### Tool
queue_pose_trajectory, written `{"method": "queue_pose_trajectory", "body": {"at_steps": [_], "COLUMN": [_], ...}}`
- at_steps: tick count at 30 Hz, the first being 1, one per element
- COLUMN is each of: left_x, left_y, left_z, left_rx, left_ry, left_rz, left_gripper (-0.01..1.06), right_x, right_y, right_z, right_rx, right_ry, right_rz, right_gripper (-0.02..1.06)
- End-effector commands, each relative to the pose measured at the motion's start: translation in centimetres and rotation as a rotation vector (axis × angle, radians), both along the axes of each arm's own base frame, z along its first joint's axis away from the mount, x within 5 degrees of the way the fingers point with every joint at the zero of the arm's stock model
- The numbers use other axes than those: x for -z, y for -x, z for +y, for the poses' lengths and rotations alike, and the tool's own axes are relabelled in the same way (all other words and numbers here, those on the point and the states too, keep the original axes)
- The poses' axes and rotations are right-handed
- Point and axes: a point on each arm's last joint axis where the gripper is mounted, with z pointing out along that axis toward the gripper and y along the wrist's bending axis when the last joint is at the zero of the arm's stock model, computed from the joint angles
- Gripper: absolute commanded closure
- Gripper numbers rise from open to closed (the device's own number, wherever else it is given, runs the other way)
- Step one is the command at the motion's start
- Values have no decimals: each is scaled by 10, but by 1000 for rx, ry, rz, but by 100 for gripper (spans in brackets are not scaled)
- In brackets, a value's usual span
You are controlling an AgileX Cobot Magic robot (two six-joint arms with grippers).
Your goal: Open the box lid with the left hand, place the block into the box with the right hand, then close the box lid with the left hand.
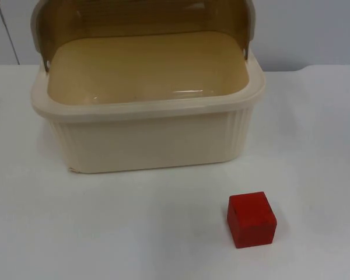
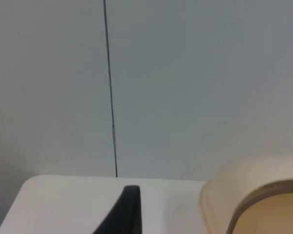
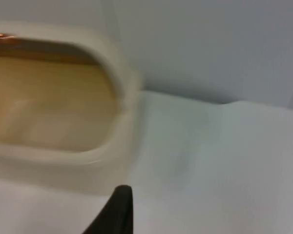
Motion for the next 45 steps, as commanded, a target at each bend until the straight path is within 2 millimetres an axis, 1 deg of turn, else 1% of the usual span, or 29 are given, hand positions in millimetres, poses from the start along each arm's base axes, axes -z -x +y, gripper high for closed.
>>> {"method": "queue_pose_trajectory", "body": {"at_steps": [1, 2, 3, 4, 5, 7, 8, 10, 12, 13, 15, 17, 18, 19, 22, 23, 24, 26, 27, 28, 29, 32, 33, 34, 37, 38, 41, 42, 45], "left_x": [-2, -2, -2, -2, -1, -1, -1, -1, -1, -1, 0, 0, 0, 0, 0, 0, 0, 0, 0, 0, 0, 0, 0, 0, 0, 0, 0, 0, 0], "left_y": [4, 5, 5, 5, 5, 5, 5, 5, 5, 5, 5, 5, 5, 5, 5, 5, 5, 5, 5, 5, 5, 5, 5, 5, 5, 5, 5, 5, 5], "left_z": [-1, -1, -1, -1, -1, -1, -1, -1, -1, -1, -1, 0, 0, 0, 0, 0, 0, 0, 0, 0, 0, 0, 0, 0, 0, 0, 0, 0, 0], "left_rx": [5, 5, 5, 4, 4, 4, 4, 4, 3, 3, 2, 0, 0, 0, 0, 0, 0, 0, 0, 0, 0, 0, 0, 0, 0, 0, 0, 0, 0], "left_ry": [14, 14, 14, 14, 14, 14, 14, 14, 14, 14, 12, -9, -10, -10, -10, -10, -10, -10, -10, -10, -10, -10, -10, -10, -10, -10, -10, -10, -10], "left_rz": [-9, -9, -9, -5, 0, 0, 0, 2, 4, 4, 12, 11, 11, 11, 11, 11, 11, 11, 11, 11, 11, 11, 11, 11, 11, 11, 11, 11, 11], "left_gripper": [0, 0, 0, 0, 0, 0, 0, 0, 0, 0, 0, 0, 0, 0, 0, 0, 0, 0, 0, 0, 0, 0, 0, 0, 0, 0, 0, 0, 0], "right_x": [3, 10, 10, 17, 22, 48, 48, 70, 89, 89, 108, 123, 135, 135, 158, 165, 165, 176, 181, 181, 188, 202, 202, 207, 223, 223, 239, 247, 254], "right_y": [-2, -7, -7, -11, -14, -25, -25, -36, -46, -46, -55, -65, -73, -73, -85, -87, -87, -89, -89, -89, -88, -92, -92, -93, -93, -93, -93, -94, -96], "right_z": [14, 27, 27, 37, 42, 65, 65, 83, 98, 98, 119, 133, 141, 141, 143, 144, 144, 147, 151, 151, 158, 164, 164, 165, 172, 172, 179, 179, 180], "right_rx": [-86, -155, -155, -205, -231, -321, -321, -311, -315, -315, -396, -497, -550, -550, -568, -544, -544, -495, -510, -510, -521, -329, -329, -283, -282, -282, -300, -272, -240], "right_ry": [-54, -53, -53, -28, -2, 152, 152, 240, 342, 342, 428, 495, 537, 537, 577, 542, 542, 451, 452, 452, 450, 282, 282, 252, 268, 268, 301, 286, 265], "right_rz": [46, 105, 105, 149, 172, 287, 287, 373, 397, 397, 371, 315, 284, 284, 333, 379, 379, 457, 468, 468, 468, 565, 565, 600, 618, 618, 617, 641, 659], "right_gripper": [0, 0, 0, 0, 0, 0, 0, 0, 0, 0, 0, 0, 0, 0, 0, 0, 0, 0, 0, 0, 0, 0, 0, 0, 0, 0, 0, 0, 0]}}
